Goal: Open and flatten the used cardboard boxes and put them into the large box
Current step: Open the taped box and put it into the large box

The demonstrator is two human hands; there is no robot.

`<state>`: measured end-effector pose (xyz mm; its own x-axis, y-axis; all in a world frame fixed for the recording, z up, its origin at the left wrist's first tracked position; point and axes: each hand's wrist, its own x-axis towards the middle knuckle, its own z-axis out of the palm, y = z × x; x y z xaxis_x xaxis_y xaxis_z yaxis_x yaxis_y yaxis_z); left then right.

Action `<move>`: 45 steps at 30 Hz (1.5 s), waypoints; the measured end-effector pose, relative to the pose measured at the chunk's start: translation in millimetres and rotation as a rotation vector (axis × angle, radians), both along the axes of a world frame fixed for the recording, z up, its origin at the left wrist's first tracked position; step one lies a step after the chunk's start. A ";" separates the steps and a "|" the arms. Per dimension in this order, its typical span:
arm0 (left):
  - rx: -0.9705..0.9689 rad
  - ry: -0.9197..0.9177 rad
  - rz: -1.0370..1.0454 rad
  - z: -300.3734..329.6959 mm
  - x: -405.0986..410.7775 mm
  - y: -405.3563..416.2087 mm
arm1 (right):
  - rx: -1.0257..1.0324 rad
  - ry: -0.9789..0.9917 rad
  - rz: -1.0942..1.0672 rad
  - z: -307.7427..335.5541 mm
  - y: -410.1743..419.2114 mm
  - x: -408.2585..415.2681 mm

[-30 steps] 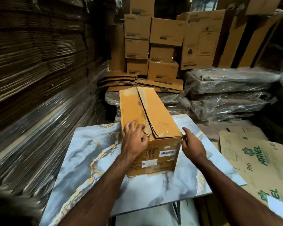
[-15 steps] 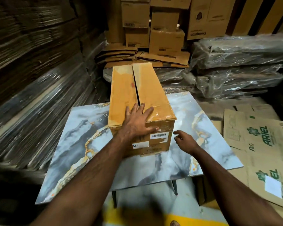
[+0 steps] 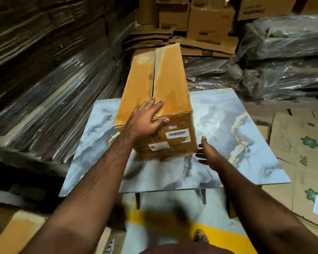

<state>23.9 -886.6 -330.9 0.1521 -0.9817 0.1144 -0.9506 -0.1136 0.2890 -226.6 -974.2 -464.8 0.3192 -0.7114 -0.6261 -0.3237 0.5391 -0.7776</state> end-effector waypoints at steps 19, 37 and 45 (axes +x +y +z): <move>-0.427 1.461 0.664 -62.0 45.8 111.1 | -0.443 -0.290 0.157 122.0 25.7 128.1; -0.007 2.361 0.732 -87.2 -56.2 47.9 | -1.246 0.080 0.537 186.4 8.7 66.6; 0.166 2.337 1.002 -110.2 -70.0 54.0 | -0.925 -0.030 0.661 156.8 21.6 66.2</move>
